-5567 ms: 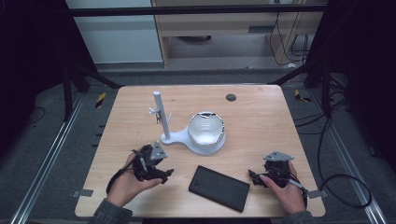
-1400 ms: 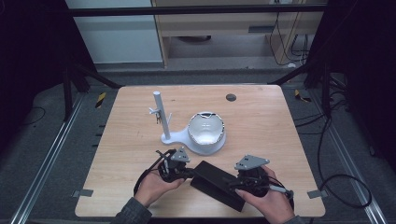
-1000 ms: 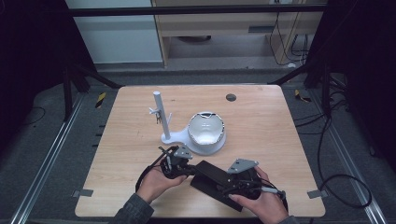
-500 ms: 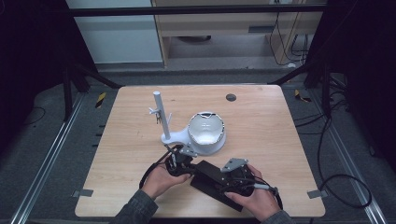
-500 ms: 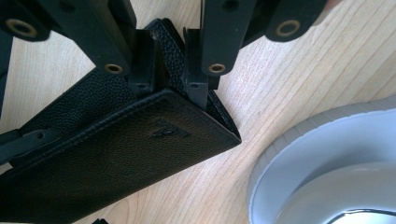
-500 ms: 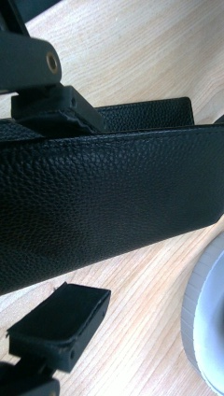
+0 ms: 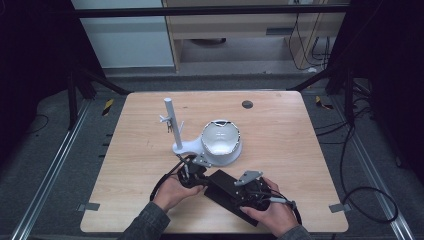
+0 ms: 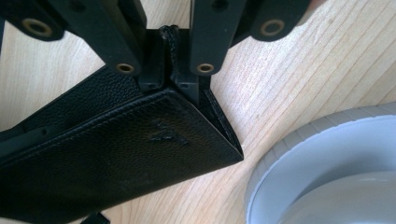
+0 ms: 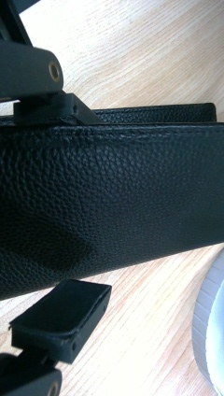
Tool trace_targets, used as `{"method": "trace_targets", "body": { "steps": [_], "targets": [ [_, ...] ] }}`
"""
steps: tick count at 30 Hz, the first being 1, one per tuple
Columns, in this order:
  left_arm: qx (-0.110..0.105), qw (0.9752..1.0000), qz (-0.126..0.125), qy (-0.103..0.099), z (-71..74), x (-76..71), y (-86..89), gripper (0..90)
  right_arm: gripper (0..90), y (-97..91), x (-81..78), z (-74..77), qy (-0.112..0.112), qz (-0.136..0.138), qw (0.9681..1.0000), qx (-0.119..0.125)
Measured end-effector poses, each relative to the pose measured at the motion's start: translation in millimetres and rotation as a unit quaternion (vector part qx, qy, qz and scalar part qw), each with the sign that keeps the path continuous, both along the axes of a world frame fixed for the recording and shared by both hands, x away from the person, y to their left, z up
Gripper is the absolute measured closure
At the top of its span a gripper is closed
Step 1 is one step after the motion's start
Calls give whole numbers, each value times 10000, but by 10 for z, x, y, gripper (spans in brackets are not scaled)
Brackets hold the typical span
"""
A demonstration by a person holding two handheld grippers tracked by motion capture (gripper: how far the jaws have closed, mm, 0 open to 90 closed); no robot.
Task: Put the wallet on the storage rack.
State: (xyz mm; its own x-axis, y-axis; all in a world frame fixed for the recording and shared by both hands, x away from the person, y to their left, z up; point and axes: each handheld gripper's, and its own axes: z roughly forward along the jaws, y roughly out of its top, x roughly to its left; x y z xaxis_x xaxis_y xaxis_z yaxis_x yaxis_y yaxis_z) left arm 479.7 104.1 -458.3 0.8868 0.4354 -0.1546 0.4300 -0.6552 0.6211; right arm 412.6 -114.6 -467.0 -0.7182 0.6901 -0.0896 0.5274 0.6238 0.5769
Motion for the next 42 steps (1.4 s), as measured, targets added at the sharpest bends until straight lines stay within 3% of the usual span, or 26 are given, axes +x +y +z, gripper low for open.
{"method": "trace_targets", "body": {
  "steps": [2,11,15,19,20,21,22,24,25,26,30,35,37,39,41,42],
  "targets": [
    [-103,9999,43,-45,33,2,-2,869,277,-6,2,-12,34,-6,10000,1],
    [-174,9998,40,-77,138,28,-54,868,351,9,22,-5,-41,6,10000,-77],
    [-220,9997,49,-117,198,40,-86,865,471,27,20,-6,-189,42,9992,-339],
    [-220,9995,86,-202,257,52,-94,837,674,13,26,42,-404,79,9977,-543],
    [-208,9994,159,-236,279,54,-92,776,774,3,34,71,-537,142,9961,-681],
    [-171,9992,190,-291,292,59,-83,776,774,3,34,71,-537,142,9961,-681],
    [-108,9991,239,-346,325,65,-45,742,825,-17,50,90,-629,205,9949,-755],
    [-93,9989,269,-359,334,66,-20,666,839,-43,59,110,-682,245,9945,-755],
    [-47,9986,336,-402,338,65,13,600,840,-72,64,124,-697,269,9947,-701],
    [9,9987,346,-381,337,67,41,600,840,-72,64,124,-697,269,9947,-701],
    [103,9984,393,-388,311,68,144,384,841,-191,67,165,-805,267,9954,-435],
    [-129,9985,329,-422,310,67,246,178,841,-353,49,192,-928,305,9952,-63],
    [-269,9974,376,-559,326,60,269,171,841,-401,47,198,-967,350,9947,30],
    [-301,9974,360,-544,337,64,279,163,841,-440,46,204,-1014,401,9939,161],
    [-188,9981,315,-505,349,66,278,160,841,-482,51,205,-1143,438,9920,293],
    [-13,9985,255,-492,371,64,271,165,841,-502,52,203,-1178,435,9914,378]
  ]
}}
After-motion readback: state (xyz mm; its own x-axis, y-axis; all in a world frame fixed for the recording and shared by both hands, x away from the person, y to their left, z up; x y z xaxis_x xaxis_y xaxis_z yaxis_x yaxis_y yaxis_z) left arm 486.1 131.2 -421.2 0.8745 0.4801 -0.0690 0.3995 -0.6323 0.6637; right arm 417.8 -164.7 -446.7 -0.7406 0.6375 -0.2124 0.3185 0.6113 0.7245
